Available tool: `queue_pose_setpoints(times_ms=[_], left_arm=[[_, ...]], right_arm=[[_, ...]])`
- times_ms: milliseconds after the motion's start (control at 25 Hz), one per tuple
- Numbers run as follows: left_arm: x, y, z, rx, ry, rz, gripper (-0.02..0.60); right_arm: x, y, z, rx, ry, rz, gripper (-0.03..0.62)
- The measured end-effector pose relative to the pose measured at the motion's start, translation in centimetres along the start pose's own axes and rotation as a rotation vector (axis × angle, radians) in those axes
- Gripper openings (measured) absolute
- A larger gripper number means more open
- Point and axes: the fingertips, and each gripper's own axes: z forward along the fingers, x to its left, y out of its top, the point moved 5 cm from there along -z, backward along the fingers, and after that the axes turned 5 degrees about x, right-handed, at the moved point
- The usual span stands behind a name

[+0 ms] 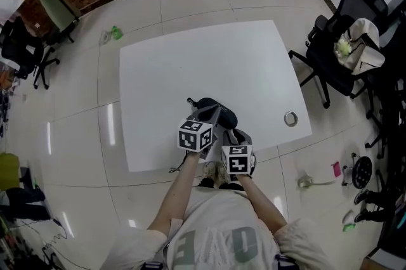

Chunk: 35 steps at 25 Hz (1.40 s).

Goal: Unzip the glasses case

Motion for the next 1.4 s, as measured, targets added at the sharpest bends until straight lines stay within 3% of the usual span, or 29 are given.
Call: queue_pose_setpoints(times_ms=[160, 200, 240, 320, 840, 1080, 1240, 1320, 1400], left_arm=[[-0.1, -0.3, -0.1, -0.005, 0.008, -0.01, 0.003], [-0.1, -0.4, -0.1, -0.006, 0.007, -0.015, 0.003], [-0.1, -0.4, -0.1, -0.007, 0.006, -0.018, 0.003], [-0.1, -0.4, -0.2, -0.01, 0.006, -0.018, 0.003], [0.0, -0.6, -0.3, -0.024, 0.015, -0.025, 0.003], [-0.1, -0.6, -0.3, -0.021, 0.011, -0.035, 0.003], [-0.2, -0.7, -0.2, -0.019, 0.01, -0.035, 0.003], [-0.2, -0.7, -0.2, -0.019, 0.009, -0.037, 0.003], [-0.1, -0.7, -0.2, -0.019, 0.009, -0.04, 0.003]], right_arm=[[-0.5, 0.1, 0.0, 0.003, -0.009, 0.056, 0.099], [-0.7, 0.0, 0.0, 0.006, -0.019, 0.044, 0.078], [-0.8, -0.1, -0.1, 0.008, -0.028, 0.025, 0.017], [-0.8, -0.2, -0.2, 0.01, -0.025, 0.0, 0.002], [0.0, -1.2, -1.0, -0.003, 0.04, -0.087, 0.0], [0.7, -1.1, -0.3, 0.031, 0.035, -0.186, 0.0], [0.4, -0.6, -0.4, -0.001, 0.023, -0.166, 0.005], [0.3, -0.5, -0.3, -0.009, 0.041, -0.125, 0.057], [0.2, -0.5, 0.0, -0.003, 0.052, -0.088, 0.058]])
